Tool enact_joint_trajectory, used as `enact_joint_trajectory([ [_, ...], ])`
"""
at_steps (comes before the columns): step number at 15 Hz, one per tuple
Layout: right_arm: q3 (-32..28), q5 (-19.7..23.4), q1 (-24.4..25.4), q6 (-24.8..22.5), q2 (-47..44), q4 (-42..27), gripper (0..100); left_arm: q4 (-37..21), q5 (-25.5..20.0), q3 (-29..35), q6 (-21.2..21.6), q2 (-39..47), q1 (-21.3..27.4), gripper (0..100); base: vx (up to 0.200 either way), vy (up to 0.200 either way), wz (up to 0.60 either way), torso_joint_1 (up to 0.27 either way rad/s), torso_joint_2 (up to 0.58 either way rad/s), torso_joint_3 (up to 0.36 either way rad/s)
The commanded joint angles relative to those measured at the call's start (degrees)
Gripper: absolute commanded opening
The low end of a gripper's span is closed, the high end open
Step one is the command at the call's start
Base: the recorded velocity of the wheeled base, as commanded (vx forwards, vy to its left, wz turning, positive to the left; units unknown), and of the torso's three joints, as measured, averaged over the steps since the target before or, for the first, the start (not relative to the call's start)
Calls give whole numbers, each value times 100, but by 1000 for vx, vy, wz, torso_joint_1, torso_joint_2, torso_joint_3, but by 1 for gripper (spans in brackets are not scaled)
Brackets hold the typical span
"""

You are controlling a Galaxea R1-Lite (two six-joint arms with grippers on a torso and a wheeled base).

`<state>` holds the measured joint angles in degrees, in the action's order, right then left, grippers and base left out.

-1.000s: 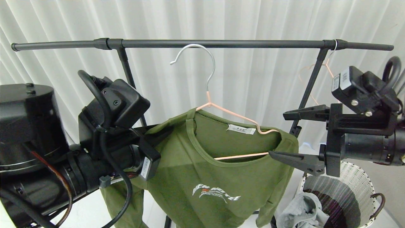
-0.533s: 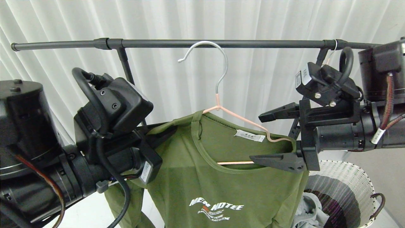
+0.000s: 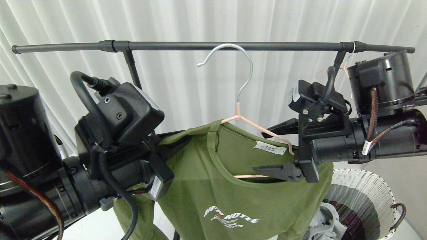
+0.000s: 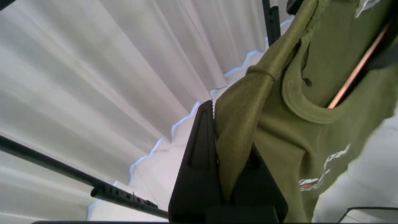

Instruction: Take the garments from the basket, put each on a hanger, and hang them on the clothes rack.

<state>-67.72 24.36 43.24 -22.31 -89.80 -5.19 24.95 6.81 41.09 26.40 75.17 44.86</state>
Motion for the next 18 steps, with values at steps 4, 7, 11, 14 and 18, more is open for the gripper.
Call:
enact_joint_trajectory([
  [4,-13,-36,-17,-10,-47,27,0,9,-5,-14,-13,-2,40,0,0,0,0,0,0,0],
  [7,-84,-45,-53,-19,-38,106,0,9,-5,-23,-13,-2,102,0,0,0,0,0,0,0],
  [11,-128,-45,-149,-371,85,97,0,9,4,-49,-13,-55,190,100,0,0,0,0,0,0],
  [14,-119,-54,-220,-555,322,36,0,9,4,-233,-13,-257,172,100,0,0,0,0,0,0],
  [18,-84,-291,-606,-854,630,-351,0,27,13,-357,-65,-521,154,100,0,0,0,0,0,0],
])
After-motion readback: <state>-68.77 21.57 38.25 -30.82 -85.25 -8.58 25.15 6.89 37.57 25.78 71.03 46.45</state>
